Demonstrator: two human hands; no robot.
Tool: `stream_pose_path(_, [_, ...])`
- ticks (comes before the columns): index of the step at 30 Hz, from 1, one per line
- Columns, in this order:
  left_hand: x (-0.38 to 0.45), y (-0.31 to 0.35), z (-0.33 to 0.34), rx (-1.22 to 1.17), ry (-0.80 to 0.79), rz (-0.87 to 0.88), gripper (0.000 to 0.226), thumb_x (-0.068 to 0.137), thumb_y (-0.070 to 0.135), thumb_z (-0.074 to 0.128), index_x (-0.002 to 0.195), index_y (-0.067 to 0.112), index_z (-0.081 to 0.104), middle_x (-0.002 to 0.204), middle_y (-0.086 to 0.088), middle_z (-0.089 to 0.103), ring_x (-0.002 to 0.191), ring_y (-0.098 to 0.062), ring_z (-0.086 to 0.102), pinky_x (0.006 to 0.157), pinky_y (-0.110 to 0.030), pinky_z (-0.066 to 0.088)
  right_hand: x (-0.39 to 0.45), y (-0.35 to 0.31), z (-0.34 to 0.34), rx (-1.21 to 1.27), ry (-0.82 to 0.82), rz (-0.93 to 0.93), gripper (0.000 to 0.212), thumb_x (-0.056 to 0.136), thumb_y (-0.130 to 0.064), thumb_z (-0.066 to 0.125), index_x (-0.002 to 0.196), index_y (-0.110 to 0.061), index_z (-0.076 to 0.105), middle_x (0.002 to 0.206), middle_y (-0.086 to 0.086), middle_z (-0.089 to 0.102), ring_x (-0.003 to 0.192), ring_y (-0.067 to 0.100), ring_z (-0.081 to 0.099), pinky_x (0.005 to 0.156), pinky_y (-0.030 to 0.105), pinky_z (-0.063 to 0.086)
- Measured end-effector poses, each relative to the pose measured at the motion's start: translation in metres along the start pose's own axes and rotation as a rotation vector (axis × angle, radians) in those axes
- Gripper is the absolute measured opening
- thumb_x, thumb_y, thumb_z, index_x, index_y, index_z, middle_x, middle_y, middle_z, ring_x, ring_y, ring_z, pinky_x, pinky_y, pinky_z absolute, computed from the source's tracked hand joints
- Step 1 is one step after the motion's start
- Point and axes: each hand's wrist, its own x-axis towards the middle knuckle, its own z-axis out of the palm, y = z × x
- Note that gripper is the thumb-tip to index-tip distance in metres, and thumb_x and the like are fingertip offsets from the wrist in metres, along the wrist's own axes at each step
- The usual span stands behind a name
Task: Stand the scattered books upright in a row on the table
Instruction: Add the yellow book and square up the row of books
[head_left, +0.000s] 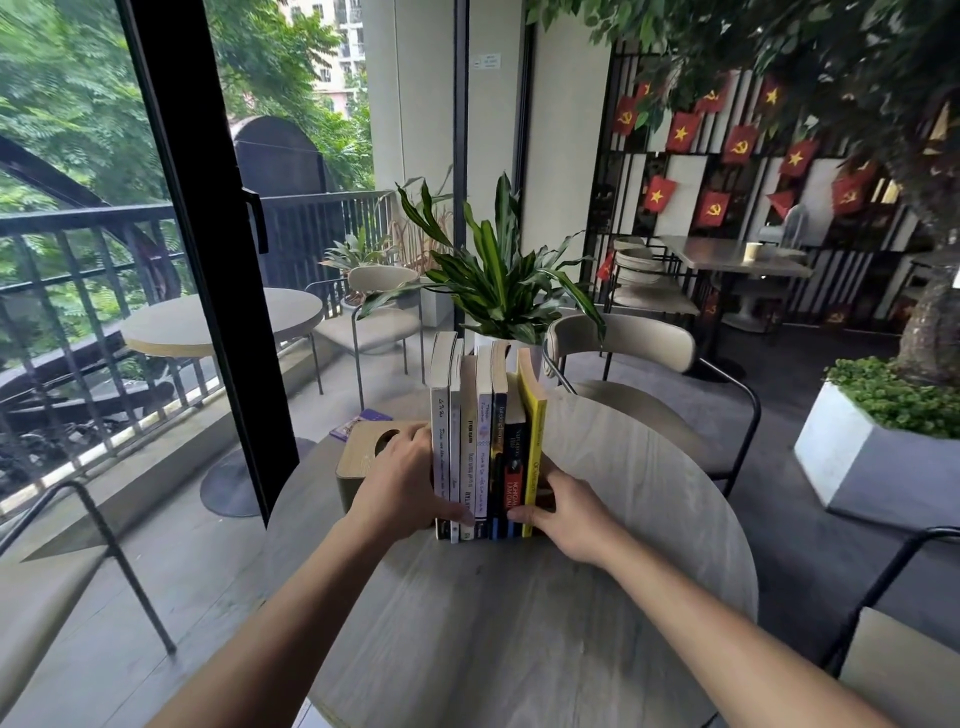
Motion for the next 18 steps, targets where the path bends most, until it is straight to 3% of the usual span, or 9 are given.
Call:
stream_pose_path(6, [0.0013, -0.0026, 0.0055, -0.022, 0.028, -0.067, 0.083, 0.048, 0.053, 0.090, 0.118, 0.019, 0.061, 0.110, 0.003, 0.058, 0.093, -0.010, 0.046, 0.079, -0.026, 0.046, -0.0025, -0.0012, -0.0008, -0.004, 0.028, 0.011, 0.051, 0.083, -0.034, 0.074, 0.128, -0.021, 0.055, 0.130, 0.001, 0.062, 0.123, 0.018, 0.054, 0.102, 0.033, 0.043])
stream_pose_path(18, [-0.0016, -0.0017, 0.0082, -0.006, 0.047, -0.064, 0.091, 0.049, 0.054, 0.089, 0.126, 0.016, 0.056, 0.117, 0.000, 0.057, 0.102, -0.017, 0.050, 0.083, -0.031, 0.048, -0.0063, -0.0099, -0.0034, -0.036, 0.031, -0.013, 0.059, 0.078, -0.037, 0.078, 0.129, -0.021, 0.053, 0.128, 0.000, 0.063, 0.121, 0.017, 0.056, 0.092, 0.024, 0.042])
